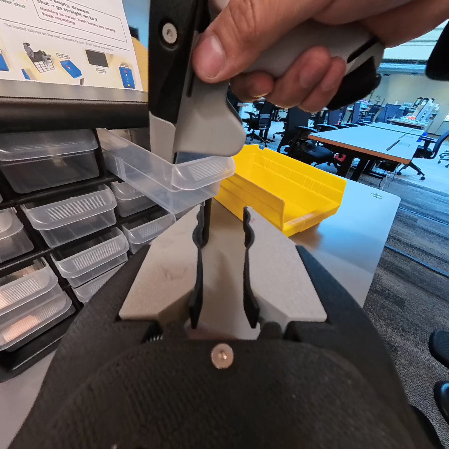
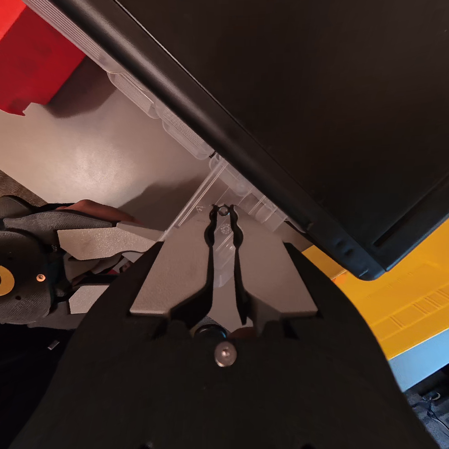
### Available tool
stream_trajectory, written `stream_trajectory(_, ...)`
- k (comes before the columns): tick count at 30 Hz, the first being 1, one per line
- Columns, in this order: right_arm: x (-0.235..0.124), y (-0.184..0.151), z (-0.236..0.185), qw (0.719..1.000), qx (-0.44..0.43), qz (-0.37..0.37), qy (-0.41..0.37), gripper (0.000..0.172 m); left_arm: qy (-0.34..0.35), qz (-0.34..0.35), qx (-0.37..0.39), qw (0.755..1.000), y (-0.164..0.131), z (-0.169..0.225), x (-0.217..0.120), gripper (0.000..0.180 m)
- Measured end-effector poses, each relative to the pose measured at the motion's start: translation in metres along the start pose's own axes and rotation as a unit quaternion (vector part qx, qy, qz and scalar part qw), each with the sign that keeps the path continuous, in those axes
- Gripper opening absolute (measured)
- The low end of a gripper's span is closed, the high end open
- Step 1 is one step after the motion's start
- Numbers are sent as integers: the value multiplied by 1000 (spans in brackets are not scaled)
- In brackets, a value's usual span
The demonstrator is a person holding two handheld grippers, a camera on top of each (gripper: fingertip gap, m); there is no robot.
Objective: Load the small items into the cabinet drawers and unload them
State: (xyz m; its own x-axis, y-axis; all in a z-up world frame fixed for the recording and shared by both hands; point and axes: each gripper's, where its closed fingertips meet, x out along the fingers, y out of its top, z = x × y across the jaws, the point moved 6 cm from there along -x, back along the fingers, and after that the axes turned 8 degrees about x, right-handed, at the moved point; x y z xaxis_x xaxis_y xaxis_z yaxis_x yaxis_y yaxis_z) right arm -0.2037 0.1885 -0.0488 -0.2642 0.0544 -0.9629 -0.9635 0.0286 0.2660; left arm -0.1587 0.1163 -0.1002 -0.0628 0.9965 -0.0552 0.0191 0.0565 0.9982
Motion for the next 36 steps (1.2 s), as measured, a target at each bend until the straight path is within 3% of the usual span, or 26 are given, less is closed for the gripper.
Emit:
stream_trajectory(10, -4, -2, -1, 1000, -2, 3, 3, 7, -1, 0, 1, 1000, 0, 1, 0, 29)
stream_trajectory(18, -46, -2, 5, 997, 3, 71, 25, 7, -3, -3, 3, 1000, -2, 3, 2, 29)
stream_trajectory(22, -83, -21, 37, 990, 37, 137, 29, 7, -3, 0, 0, 1000, 0, 2, 0, 29)
stream_trajectory(25, -91, -53, 81, 984, 78, 159, 2, 8, -4, -2, -3, 1000, -1, 2, 0, 29)
stream_trajectory(29, -57, -100, 147, 979, 155, 130, -38, 7, -7, -9, -2, 1000, -4, 5, 4, 30)
stream_trajectory(36, 56, -149, 229, 962, 255, 45, -85, 7, -7, -21, 4, 1000, -9, 9, 9, 30)
